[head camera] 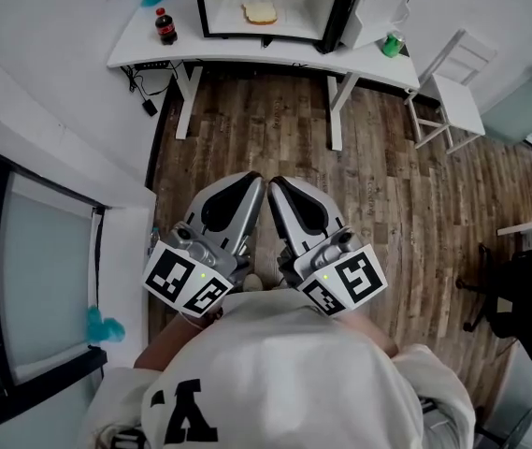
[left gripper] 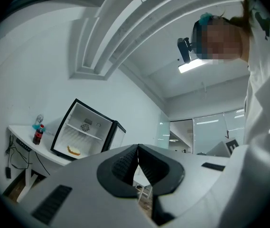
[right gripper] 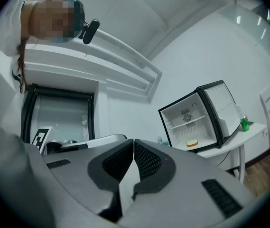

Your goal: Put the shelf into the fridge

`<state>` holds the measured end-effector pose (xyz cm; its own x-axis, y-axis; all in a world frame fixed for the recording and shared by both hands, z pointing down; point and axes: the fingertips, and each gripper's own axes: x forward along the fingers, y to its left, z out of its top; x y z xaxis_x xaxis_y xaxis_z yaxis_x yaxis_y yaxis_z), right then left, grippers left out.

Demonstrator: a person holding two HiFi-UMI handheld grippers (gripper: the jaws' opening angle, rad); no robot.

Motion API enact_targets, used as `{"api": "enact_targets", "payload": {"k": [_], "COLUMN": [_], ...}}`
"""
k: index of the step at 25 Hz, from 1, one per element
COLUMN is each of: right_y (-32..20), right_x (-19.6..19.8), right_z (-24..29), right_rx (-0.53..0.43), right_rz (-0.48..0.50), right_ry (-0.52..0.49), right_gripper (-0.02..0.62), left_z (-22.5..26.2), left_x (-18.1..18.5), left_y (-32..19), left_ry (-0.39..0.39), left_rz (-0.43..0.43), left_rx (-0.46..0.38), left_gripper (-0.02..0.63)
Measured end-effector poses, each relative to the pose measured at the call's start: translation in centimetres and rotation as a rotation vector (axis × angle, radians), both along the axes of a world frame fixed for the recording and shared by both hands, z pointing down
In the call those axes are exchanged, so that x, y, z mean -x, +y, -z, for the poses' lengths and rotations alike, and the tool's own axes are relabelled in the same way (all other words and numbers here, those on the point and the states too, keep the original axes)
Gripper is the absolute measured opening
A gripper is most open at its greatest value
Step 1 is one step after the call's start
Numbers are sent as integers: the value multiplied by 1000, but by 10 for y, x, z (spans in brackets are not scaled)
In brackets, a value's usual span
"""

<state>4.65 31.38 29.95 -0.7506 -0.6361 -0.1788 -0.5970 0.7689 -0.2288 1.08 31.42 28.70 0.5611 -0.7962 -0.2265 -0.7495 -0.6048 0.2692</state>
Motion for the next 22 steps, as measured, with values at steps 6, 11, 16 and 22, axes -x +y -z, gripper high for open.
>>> {"api": "enact_targets", "payload": {"k": [6,11,16,22], "right_y": [0,-1,-1,-1], "right_x": [-2,-1,3,2], "right_z": [4,6,6,10], "right_rx": [-21,-33,-36,-41], "right_rz": [-7,-18,-21,-35], "right_ry": [4,1,2,-1], "right_gripper": [30,31,30,30], "left_z": [2,2,3,8], "left_x": [1,4,11,14], "left_y": [-2,-3,-3,-4], "left_ry": [-10,-11,29,35], "left_rz": [9,9,3,3], "left_rx": [-8,-11,-2,-12], "left_gripper": [6,6,6,6]}}
